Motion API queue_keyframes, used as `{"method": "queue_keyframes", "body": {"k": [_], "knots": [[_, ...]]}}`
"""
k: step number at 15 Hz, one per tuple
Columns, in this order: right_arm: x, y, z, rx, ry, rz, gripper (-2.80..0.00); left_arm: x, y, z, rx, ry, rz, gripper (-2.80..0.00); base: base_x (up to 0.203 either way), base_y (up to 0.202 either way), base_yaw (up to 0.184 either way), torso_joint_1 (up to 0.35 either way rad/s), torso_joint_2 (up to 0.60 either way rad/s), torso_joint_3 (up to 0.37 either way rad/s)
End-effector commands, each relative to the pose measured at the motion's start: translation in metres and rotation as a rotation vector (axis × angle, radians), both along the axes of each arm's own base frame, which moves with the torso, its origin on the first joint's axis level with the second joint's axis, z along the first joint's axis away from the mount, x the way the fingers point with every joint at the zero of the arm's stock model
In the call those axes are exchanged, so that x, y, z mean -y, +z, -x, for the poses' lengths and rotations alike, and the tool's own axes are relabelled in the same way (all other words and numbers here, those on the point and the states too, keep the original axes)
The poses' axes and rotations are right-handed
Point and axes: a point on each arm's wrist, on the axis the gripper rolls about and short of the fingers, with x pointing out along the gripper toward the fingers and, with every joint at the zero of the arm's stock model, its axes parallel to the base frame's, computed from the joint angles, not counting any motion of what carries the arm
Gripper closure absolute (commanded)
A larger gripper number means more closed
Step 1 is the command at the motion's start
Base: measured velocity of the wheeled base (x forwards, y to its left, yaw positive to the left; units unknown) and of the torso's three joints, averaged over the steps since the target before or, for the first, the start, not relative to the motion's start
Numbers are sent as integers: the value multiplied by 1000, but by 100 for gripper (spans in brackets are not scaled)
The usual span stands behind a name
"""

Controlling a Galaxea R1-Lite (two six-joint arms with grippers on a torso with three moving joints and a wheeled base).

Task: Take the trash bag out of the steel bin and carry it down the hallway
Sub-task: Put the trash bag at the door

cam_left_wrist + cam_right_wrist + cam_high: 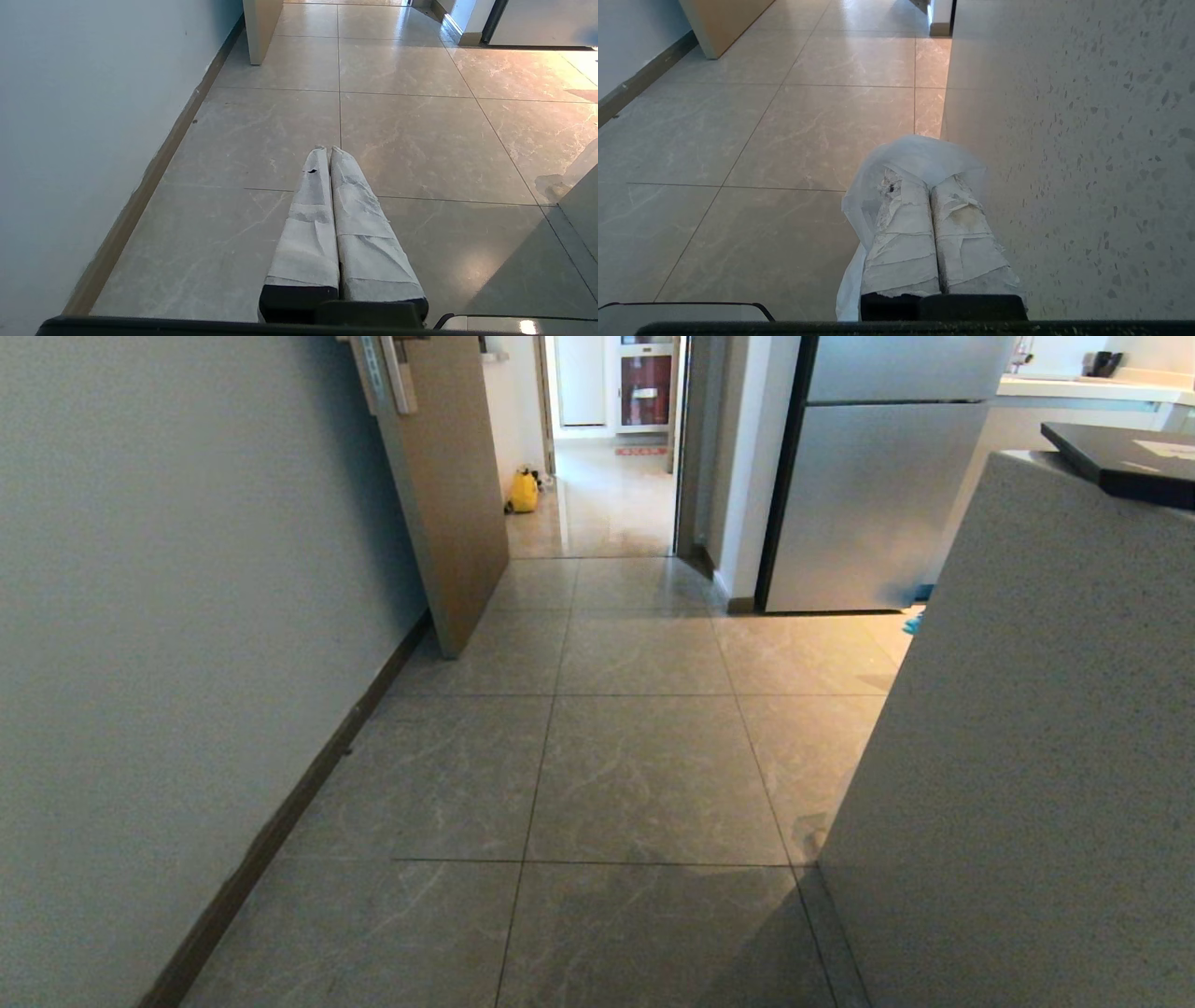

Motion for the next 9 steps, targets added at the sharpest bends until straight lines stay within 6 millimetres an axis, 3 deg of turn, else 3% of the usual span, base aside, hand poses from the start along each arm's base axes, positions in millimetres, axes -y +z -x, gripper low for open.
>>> {"method": "queue_keyframes", "body": {"k": [1, 9], "knots": [[0, 0, 0, -1, 1, 1, 0, 0, 0, 0, 0, 1, 2, 0, 0, 0, 0, 0, 0, 0], [0, 0, 0, -1, 1, 1, 0, 0, 0, 0, 0, 1, 2, 0, 29, 38, -3, 1, 2, 1]]}}
